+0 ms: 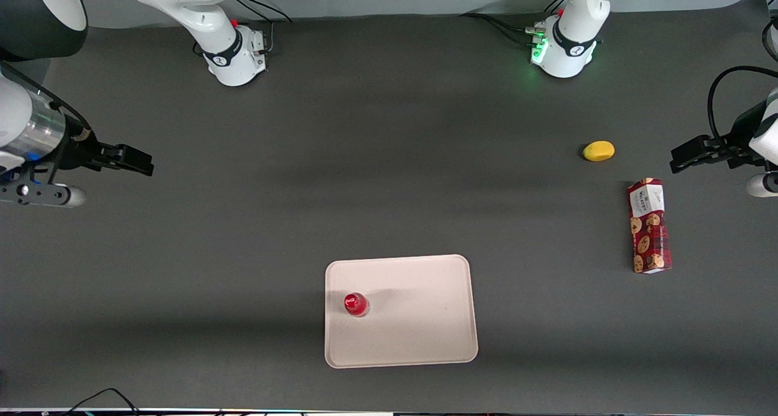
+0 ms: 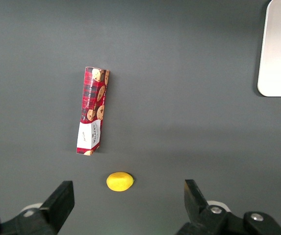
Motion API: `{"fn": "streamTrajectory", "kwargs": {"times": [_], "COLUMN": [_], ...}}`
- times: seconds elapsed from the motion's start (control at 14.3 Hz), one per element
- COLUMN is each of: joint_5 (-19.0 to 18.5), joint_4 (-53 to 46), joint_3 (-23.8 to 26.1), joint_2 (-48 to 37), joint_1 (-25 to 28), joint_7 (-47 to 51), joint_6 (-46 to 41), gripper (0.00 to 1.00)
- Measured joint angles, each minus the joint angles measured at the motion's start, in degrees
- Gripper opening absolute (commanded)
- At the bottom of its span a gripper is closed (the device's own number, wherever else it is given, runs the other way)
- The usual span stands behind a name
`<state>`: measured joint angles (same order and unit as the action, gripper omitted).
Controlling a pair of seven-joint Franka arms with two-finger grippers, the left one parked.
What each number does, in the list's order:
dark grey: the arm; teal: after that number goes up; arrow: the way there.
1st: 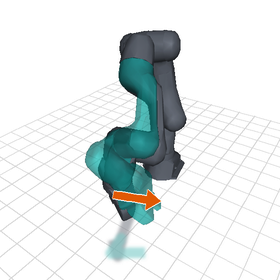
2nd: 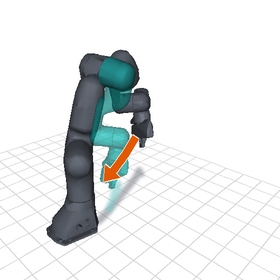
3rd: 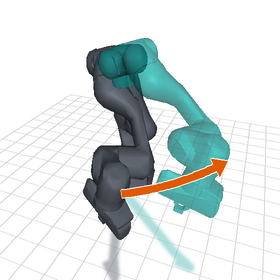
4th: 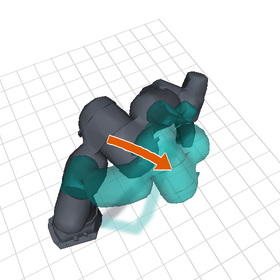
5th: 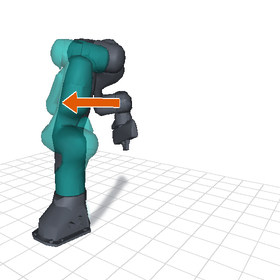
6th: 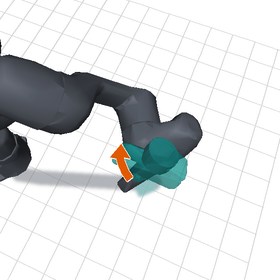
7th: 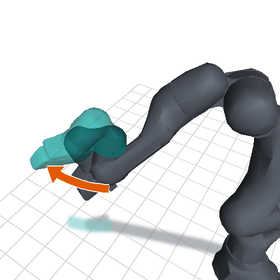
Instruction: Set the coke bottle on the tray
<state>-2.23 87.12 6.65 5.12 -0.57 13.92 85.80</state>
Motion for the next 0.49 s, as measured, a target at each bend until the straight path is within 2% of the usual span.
{"fn": "streamTrajectory", "kwargs": {"times": [0.28,0.49], "joint_5": [0.0,0.2], "joint_4": [18.9,21.1], "joint_3": [-1.3,-3.6], "joint_2": [-9.6,-11.1], "joint_1": [0.1,1.5], "joint_7": [-1.2,-1.0], "joint_6": [13.1,14.4], "gripper": [1.00,1.00]}}
